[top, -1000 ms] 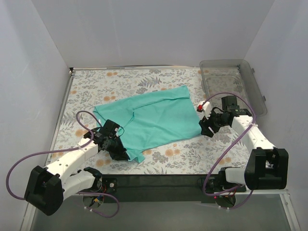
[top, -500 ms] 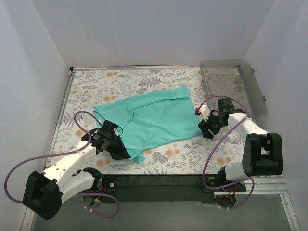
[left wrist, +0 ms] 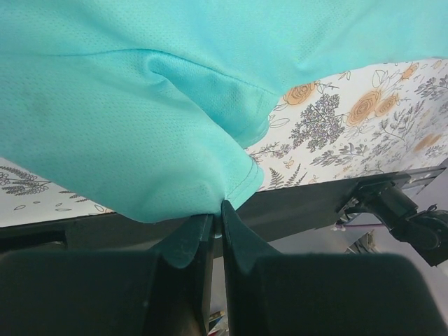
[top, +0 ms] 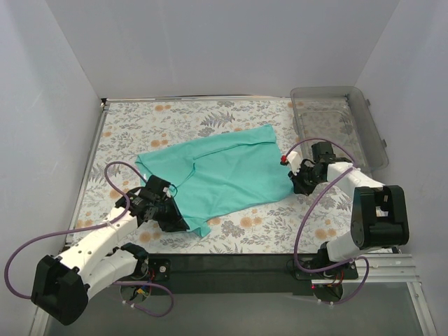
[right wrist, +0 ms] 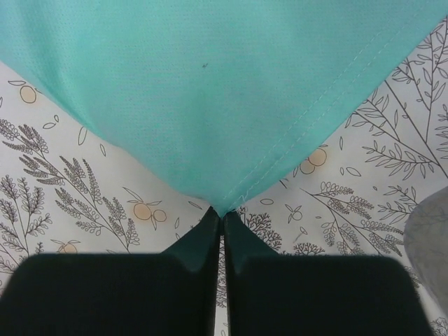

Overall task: Fold and stack the t-shirts
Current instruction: Fold the tshirt

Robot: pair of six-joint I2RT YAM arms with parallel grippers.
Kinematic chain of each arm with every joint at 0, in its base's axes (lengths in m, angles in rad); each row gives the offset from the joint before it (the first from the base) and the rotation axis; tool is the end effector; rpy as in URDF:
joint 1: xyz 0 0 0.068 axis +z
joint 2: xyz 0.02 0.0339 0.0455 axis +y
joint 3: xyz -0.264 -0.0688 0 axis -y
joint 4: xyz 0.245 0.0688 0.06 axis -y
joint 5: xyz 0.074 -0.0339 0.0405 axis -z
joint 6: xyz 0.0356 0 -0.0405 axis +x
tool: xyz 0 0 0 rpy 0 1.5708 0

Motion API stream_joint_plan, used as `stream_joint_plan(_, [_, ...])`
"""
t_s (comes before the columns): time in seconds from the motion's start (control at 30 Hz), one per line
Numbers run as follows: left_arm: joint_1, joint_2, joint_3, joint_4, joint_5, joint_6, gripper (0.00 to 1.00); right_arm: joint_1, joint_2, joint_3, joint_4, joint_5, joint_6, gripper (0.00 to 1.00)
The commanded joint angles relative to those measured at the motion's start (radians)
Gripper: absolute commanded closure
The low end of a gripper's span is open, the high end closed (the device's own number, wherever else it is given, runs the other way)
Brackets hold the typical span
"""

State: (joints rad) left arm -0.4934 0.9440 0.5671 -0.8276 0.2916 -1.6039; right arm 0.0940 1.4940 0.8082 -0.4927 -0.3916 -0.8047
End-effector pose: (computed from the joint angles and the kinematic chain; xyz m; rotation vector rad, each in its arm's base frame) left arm 0.1306 -0.0818 0.1920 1.5081 -2.5853 0.6995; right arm 0.2658 0.0387 0.1692 -1.2336 2.3198 0.3067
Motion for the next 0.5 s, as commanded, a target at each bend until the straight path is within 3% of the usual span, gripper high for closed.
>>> stream_joint_plan(0.0, [-0.005,-0.028,0.04,-0.027,-0.026,-0.004,0.91,0.001,-0.037,0.022,0.016,-0.032,0.013,0.97])
stream_joint_plan(0.3, [-0.004,-0.033,0.128,-0.051,-0.108,-0.005,0.91,0.001,-0.147,0.118,-0.116,-0.171,0.009,0.99])
stream_joint_plan(0.47, [-0.004,-0.019,0.184,-0.044,-0.15,-0.005,0.91,0.003,-0.111,0.174,-0.147,-0.202,0.047,0.99])
